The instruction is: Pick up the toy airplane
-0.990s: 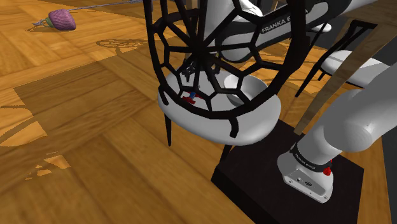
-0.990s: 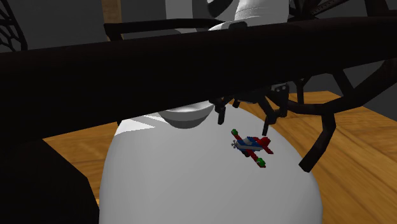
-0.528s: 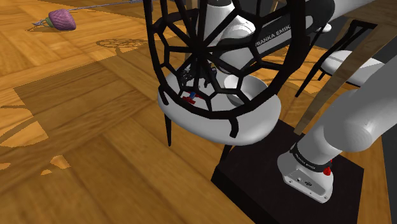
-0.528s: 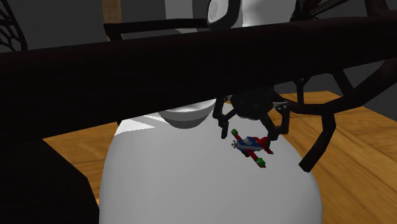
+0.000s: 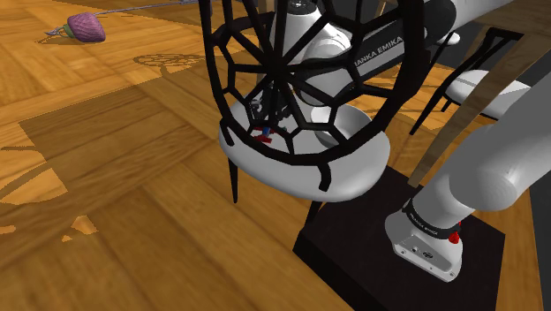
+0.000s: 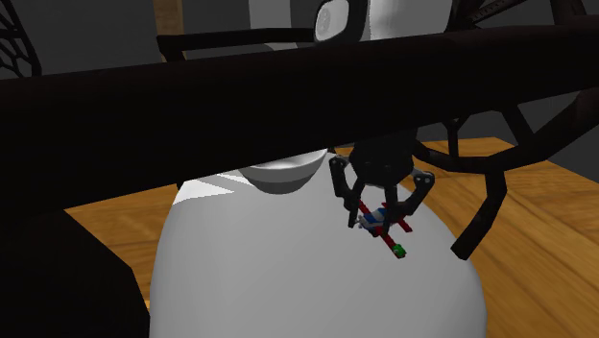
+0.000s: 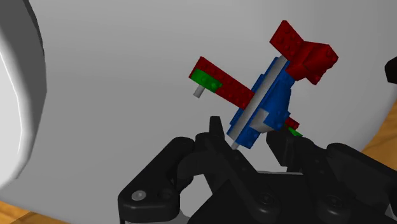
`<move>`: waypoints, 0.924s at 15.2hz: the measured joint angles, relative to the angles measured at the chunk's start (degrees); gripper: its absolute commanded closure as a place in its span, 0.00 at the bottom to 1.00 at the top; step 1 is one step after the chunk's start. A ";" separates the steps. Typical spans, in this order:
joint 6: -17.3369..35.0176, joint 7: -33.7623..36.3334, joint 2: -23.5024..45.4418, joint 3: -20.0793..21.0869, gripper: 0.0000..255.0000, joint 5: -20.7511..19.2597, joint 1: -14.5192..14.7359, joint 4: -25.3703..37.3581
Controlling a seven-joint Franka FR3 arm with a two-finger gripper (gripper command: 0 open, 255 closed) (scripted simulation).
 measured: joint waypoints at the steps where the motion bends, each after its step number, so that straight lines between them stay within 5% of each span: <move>1: 0.12 -0.28 -0.03 -0.02 1.00 0.25 0.01 -0.10; 7: 0.59 -1.01 -0.90 -0.38 1.00 1.37 0.34 -0.89; 14: -6.75 -3.47 -4.23 -1.89 1.00 -0.93 1.65 0.39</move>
